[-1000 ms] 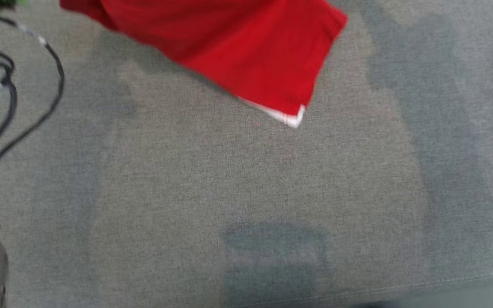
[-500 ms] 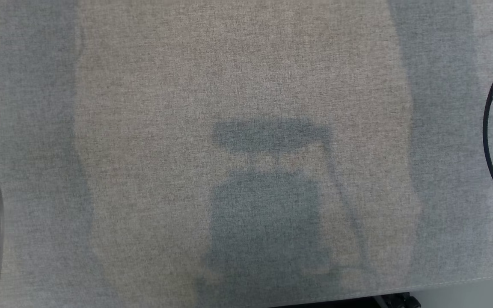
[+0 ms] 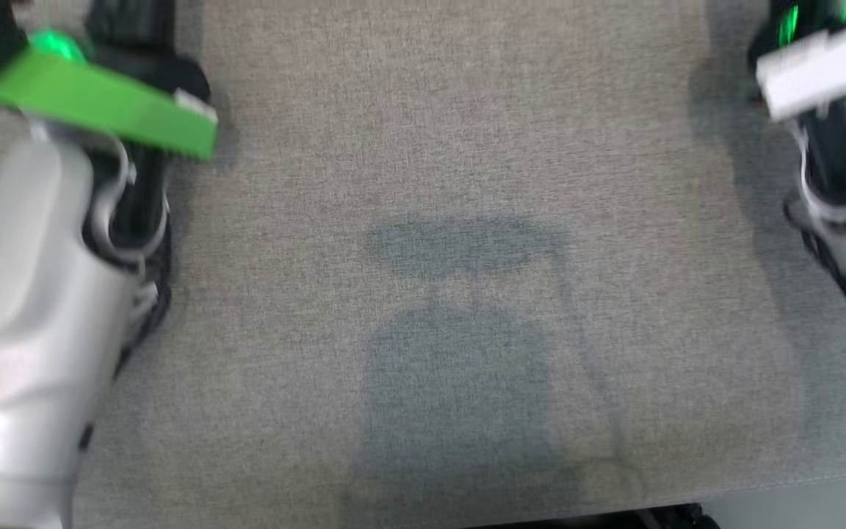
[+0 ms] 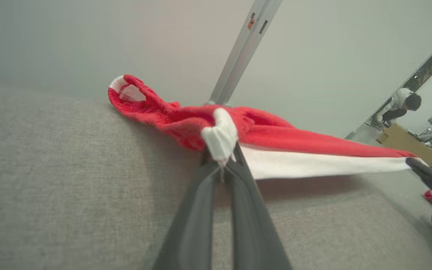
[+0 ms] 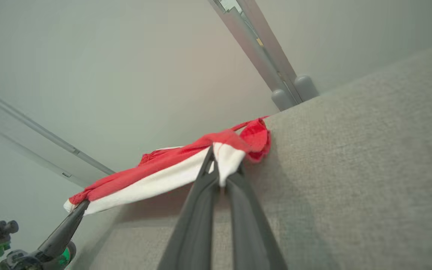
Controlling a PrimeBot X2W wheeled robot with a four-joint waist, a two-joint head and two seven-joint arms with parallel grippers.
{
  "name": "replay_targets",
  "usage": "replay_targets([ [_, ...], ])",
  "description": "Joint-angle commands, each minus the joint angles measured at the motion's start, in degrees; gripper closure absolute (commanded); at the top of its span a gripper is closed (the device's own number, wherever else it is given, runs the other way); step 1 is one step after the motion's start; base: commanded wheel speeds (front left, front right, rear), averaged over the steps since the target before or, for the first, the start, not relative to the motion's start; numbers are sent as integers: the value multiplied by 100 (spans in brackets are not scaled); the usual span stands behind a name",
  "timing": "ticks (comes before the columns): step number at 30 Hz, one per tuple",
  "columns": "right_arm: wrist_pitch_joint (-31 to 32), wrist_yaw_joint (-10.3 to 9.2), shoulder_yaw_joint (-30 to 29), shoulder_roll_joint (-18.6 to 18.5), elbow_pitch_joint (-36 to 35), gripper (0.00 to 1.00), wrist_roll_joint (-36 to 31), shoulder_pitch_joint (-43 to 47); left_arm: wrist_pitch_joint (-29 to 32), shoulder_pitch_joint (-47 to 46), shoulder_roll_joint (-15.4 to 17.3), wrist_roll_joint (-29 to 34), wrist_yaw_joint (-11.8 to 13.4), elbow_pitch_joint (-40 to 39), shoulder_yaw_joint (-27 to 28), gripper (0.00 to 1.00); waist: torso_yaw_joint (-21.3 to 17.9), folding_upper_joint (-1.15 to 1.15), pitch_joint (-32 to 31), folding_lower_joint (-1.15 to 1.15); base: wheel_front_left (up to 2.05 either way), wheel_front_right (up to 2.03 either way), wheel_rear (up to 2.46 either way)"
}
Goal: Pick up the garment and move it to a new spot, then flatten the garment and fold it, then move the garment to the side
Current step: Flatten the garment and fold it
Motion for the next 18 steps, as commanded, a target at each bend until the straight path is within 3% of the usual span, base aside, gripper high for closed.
replay_targets([
  [1, -22, -6, 36, -195, -87, 100, 70, 298, -61, 256, 100, -74, 14, -115, 41, 100, -33, 0, -368, -1, 0, 0, 0],
  [9, -171, -10, 335, -903, -753, 100, 543, 2523, -124, 2820, 153, -73, 127, -1210, -72, 100, -22, 0, -1473, -1, 0, 0, 0],
  [18, -375, -16, 208, -1255, -1571, 100, 1087, 5199, -123, 5640, 342, -81, 889, -2601, 77, 100, 93, 0, -2355, -1, 0, 0, 0],
])
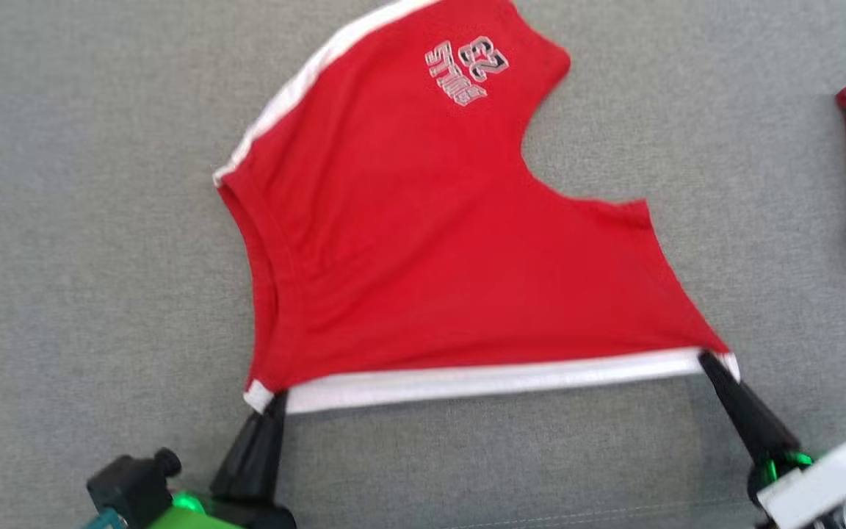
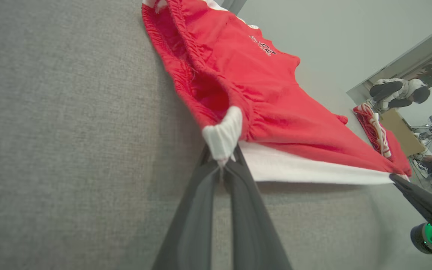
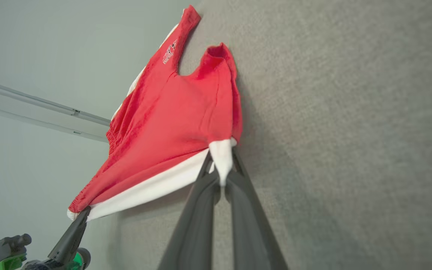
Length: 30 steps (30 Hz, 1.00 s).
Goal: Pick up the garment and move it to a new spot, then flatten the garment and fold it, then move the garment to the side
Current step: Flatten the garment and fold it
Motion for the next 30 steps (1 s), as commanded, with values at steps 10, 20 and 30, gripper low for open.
replay_targets([
  [10, -21, -22, -955, -97, -977, 100, 135, 801, 590, 450, 124, -395, 404, -1068, -104, 100, 372, 0, -204, 1, 0, 0, 0],
  [20, 1259, -15, -693, 392, 437, 100, -13, -2552, 2024, -1694, -446, -1236, 817, -914, 85, 100, 801, 0, 827, 1, 0, 0, 0],
  [30, 1983, -15, -104, 1001, 2233, 100, -607, -4591, 2767, -3281, -642, -1115, 1171, 137, -23, 100, 1058, 0, 996, 1, 0, 0, 0],
])
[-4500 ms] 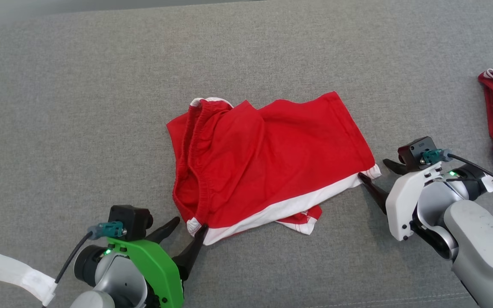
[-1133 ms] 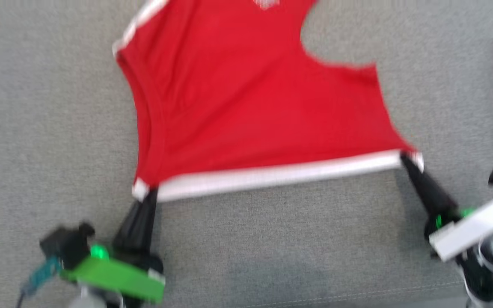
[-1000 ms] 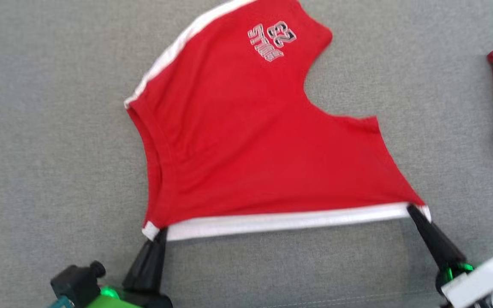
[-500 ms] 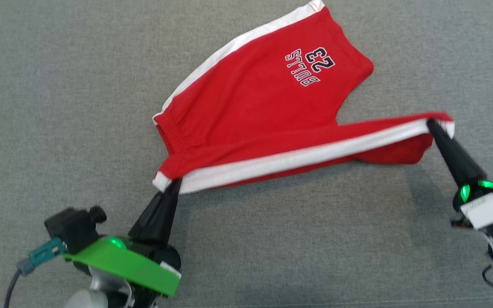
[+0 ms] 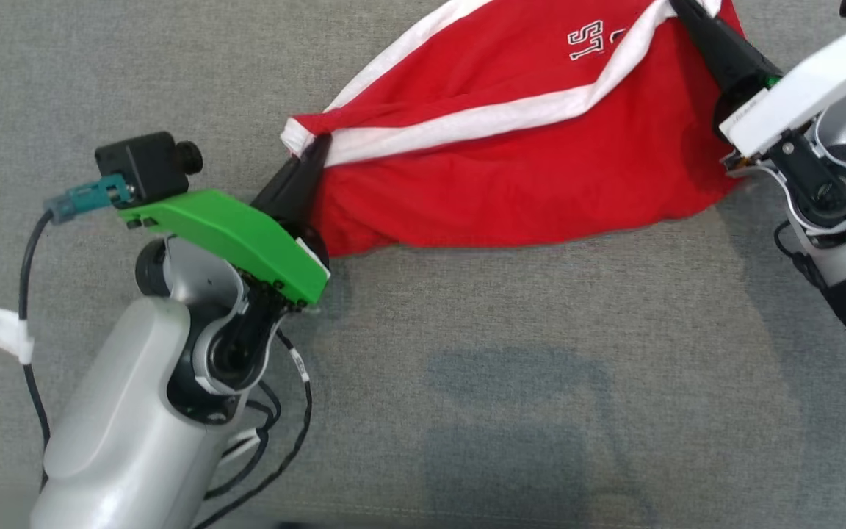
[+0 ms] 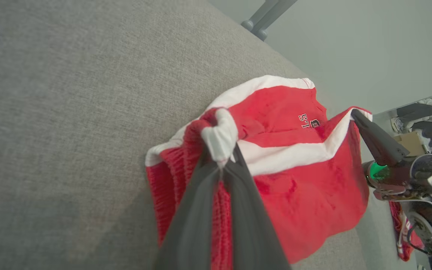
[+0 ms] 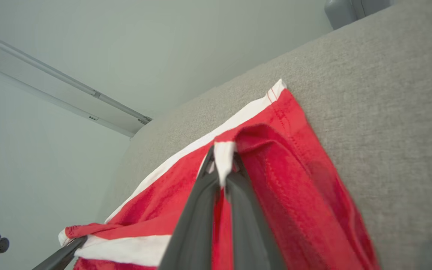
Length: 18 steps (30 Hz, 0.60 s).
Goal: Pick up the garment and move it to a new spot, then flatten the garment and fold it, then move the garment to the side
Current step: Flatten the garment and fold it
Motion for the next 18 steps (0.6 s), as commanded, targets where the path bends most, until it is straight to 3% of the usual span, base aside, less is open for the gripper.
replay_targets([
  [1, 31, 2, 23, -4, 55, 100, -36, -54, -15, -144, 46, 94, 29, 34, 30, 100, 112, 0, 81, 0, 0, 0, 0],
  [11, 125, 2, 174, -65, 964, 100, -295, -800, -131, -364, -282, -90, 1, 587, 117, 100, 213, 0, -39, 0, 0, 0, 0],
  [18, 277, 1, 342, -83, 1436, 100, -517, -1156, -135, -570, -262, 41, -53, 860, 34, 100, 250, 0, -47, 0, 0, 0, 0],
])
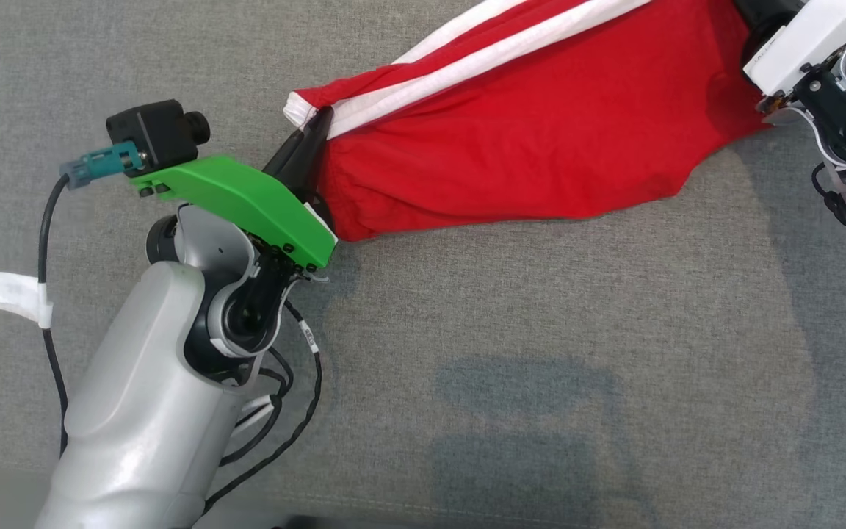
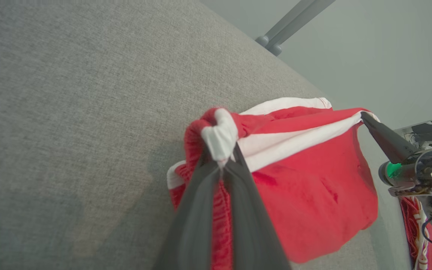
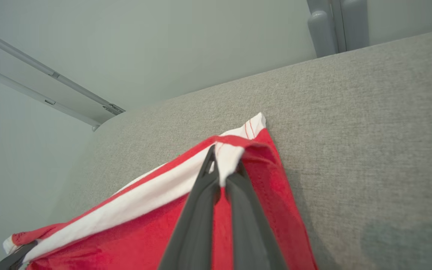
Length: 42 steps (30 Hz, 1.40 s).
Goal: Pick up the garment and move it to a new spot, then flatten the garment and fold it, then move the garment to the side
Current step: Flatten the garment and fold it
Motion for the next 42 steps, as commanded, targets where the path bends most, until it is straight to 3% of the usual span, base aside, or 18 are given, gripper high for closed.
replay_targets([
  [1, 78, 2, 55, -20, 122, 100, -89, -149, 9, -149, 50, 95, 16, 108, 10, 100, 7, 0, -3, 0, 0, 0, 0],
  [10, 313, 2, 372, 74, 540, 100, -376, -434, 139, -383, -12, 93, -28, 510, -89, 100, 21, 0, -36, 0, 0, 0, 0],
  [11, 328, 2, 398, 83, 572, 100, -396, -464, 158, -404, -21, 95, -28, 553, -107, 89, 24, 0, -39, 0, 0, 0, 0],
  [13, 366, 2, 455, 120, 646, 100, -445, -499, 197, -437, -41, 91, -37, 615, -157, 47, 28, 0, -50, 0, 0, 0, 0],
  [14, 371, 2, 487, 133, 684, 75, -493, -524, 208, -461, -47, 108, -34, 634, -175, 0, 31, 0, -59, 0, 0, 0, 0],
  [15, 364, 2, 513, 151, 720, 21, -520, -561, 215, -475, -64, 114, -18, 647, -185, 0, 33, 0, -69, 0, 0, 0, 0],
  [16, 385, 2, 524, 172, 769, 0, -529, -586, 225, -481, -81, 115, -13, 660, -203, 0, 34, 0, -82, 0, 0, 0, 0],
  [23, 280, 2, 521, 198, 985, 0, -624, -745, 148, -476, -128, 118, -25, 661, -206, 0, 61, 0, -174, 0, 0, 0, 0],
  [29, 36, 2, 577, 31, 1114, 0, -878, -821, -235, -314, 127, 391, -121, 432, -166, 0, 38, 0, -291, 0, 0, 0, 0],
  [32, 325, 2, 851, -106, 1165, 0, -1146, -731, -605, -140, 434, 825, -199, 90, -272, 0, 11, 0, -384, 0, 0, 0, 0],
  [37, 1062, 2, 1165, -351, 1157, 0, -1320, -578, -1229, 291, 835, 1517, -21, -521, -382, 0, 74, 0, -462, 0, 0, 0, 0],
  [42, 1500, 2, 1086, -418, 1128, 0, -1321, -536, -1661, 620, 1030, 1935, 83, -815, -484, 0, 256, 0, -406, 0, 0, 0, 0],
])
